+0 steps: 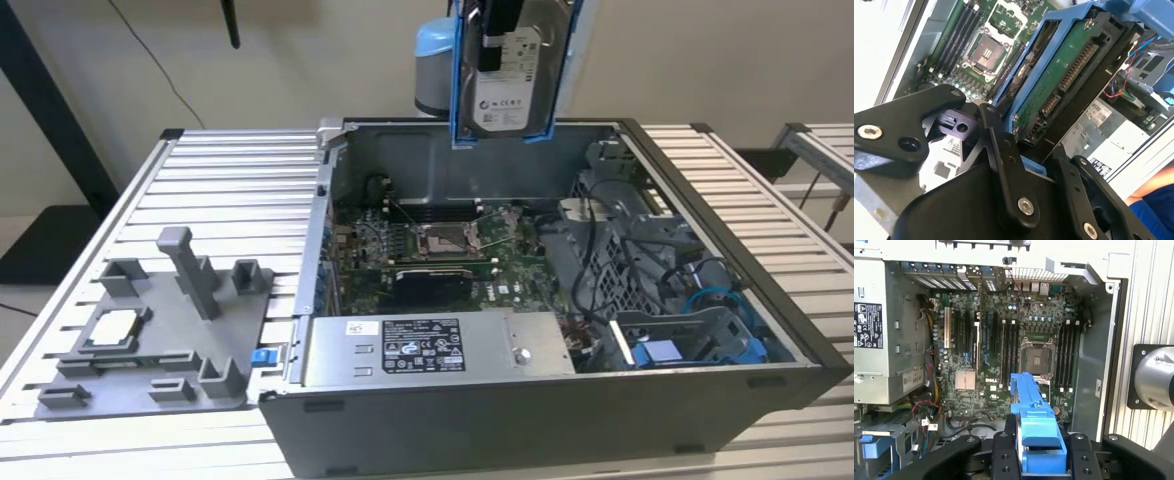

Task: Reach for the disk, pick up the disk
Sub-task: 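Pick up the disk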

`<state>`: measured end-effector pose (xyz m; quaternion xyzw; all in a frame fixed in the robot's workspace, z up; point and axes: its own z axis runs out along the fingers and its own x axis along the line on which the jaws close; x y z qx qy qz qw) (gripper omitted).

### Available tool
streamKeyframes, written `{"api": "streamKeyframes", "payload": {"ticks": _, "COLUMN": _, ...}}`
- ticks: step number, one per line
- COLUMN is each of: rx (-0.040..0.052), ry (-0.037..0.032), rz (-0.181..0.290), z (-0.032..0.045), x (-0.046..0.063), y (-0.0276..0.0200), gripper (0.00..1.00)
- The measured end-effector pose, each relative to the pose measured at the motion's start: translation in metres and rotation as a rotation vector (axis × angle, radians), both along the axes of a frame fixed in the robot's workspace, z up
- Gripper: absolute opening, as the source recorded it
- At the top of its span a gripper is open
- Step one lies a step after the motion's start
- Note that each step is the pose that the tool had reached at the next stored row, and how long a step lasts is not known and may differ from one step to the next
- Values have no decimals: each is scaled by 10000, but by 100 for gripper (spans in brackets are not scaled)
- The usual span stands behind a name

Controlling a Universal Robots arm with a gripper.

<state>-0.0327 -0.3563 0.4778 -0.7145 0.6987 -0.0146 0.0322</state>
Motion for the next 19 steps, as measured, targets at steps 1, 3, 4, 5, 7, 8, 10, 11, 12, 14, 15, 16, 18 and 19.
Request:
{"api": "streamKeyframes", "payload": {"ticks": 1, "rx": -1, "ry": 0, "rz": 0, "z": 0, "x": 0, "y": 0, "gripper": 0}}
{"api": "streamKeyframes", "payload": {"ticks": 3, "rx": -1, "ry": 1, "rz": 0, "z": 1, "x": -1, "y": -1, "gripper": 0}}
{"api": "streamKeyframes", "payload": {"ticks": 4, "rx": -1, "ry": 0, "rz": -1, "z": 1, "x": -1, "y": -3, "gripper": 0}}
{"api": "streamKeyframes", "payload": {"ticks": 5, "rx": -2, "ry": 2, "rz": 0, "z": 1, "x": -1, "y": -7, "gripper": 0}}
{"api": "streamKeyframes", "payload": {"ticks": 7, "rx": 0, "ry": 3, "rz": 0, "z": 0, "x": 0, "y": -16, "gripper": 0}}
{"api": "streamKeyframes", "payload": {"ticks": 8, "rx": -1, "ry": 4, "rz": 0, "z": 0, "x": -1, "y": -21, "gripper": 0}}
{"api": "streamKeyframes", "payload": {"ticks": 10, "rx": 0, "ry": 6, "rz": 0, "z": 0, "x": 0, "y": -39, "gripper": 0}}
{"api": "streamKeyframes", "payload": {"ticks": 11, "rx": 0, "ry": 6, "rz": 0, "z": 0, "x": -1, "y": -53, "gripper": 0}}
{"api": "streamKeyframes", "payload": {"ticks": 12, "rx": -1, "ry": 5, "rz": 0, "z": 0, "x": 0, "y": -68, "gripper": 0}}
{"api": "streamKeyframes", "payload": {"ticks": 14, "rx": -2, "ry": 6, "rz": 0, "z": 0, "x": 0, "y": -97, "gripper": 0}}
{"api": "streamKeyframes", "payload": {"ticks": 15, "rx": -3, "ry": 5, "rz": 0, "z": 0, "x": 1, "y": -116, "gripper": 0}}
{"api": "streamKeyframes", "payload": {"ticks": 16, "rx": -3, "ry": 6, "rz": 0, "z": 0, "x": 1, "y": -137, "gripper": 0}}
{"api": "streamKeyframes", "payload": {"ticks": 18, "rx": -8, "ry": 5, "rz": 0, "z": 0, "x": 2, "y": -170, "gripper": 0}}
{"api": "streamKeyframes", "payload": {"ticks": 19, "rx": -9, "ry": 6, "rz": 0, "z": 0, "x": 2, "y": -184, "gripper": 0}}
